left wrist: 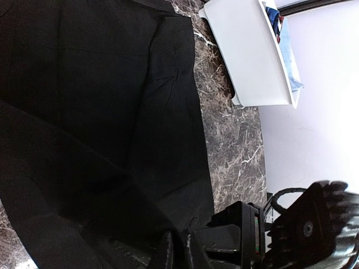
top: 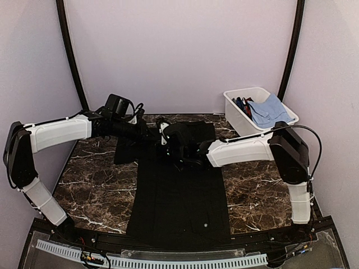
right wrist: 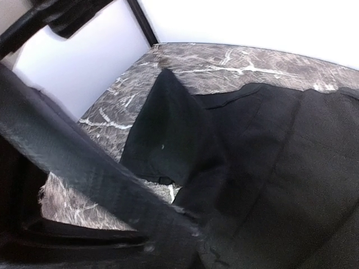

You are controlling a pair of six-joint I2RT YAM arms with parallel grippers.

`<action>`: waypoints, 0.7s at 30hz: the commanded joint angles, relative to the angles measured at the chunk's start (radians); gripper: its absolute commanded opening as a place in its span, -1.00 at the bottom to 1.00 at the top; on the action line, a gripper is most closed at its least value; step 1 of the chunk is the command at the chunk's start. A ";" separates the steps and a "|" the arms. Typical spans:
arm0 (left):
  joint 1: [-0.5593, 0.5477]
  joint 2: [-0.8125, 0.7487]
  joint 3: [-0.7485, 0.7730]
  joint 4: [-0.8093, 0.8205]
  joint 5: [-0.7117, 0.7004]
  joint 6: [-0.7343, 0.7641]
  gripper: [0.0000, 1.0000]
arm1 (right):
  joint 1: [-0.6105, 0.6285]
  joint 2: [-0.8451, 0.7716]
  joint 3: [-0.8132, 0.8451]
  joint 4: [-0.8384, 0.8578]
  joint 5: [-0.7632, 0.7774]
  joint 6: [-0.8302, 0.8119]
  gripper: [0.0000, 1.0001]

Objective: Fold and stack the long sleeve shirts
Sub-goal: Pass from the left arm to the right

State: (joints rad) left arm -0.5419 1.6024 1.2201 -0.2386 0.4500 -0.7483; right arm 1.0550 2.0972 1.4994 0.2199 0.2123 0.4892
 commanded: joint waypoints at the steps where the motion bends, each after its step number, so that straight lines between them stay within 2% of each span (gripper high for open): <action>1: -0.006 -0.060 0.017 -0.014 -0.036 0.001 -0.66 | -0.002 -0.016 0.020 -0.028 0.041 0.021 -1.00; 5: -0.006 -0.110 0.016 -0.027 -0.096 -0.005 -0.17 | -0.011 -0.041 0.022 -0.066 0.047 0.023 -1.00; 9: -0.006 -0.191 -0.017 -0.070 -0.167 -0.006 0.09 | -0.034 -0.075 0.014 -0.106 0.044 0.033 -1.00; 14: -0.006 -0.282 -0.140 -0.132 -0.207 -0.022 0.12 | -0.079 -0.119 0.010 -0.147 0.008 0.040 -1.00; 21: -0.043 -0.435 -0.399 -0.232 -0.260 -0.087 0.10 | -0.143 -0.182 0.021 -0.214 -0.023 0.005 -1.00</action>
State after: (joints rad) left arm -0.5495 1.2388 0.9352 -0.3561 0.2413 -0.7876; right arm 0.9436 1.9831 1.4998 0.0422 0.2104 0.5129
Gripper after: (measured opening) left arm 0.553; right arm 0.008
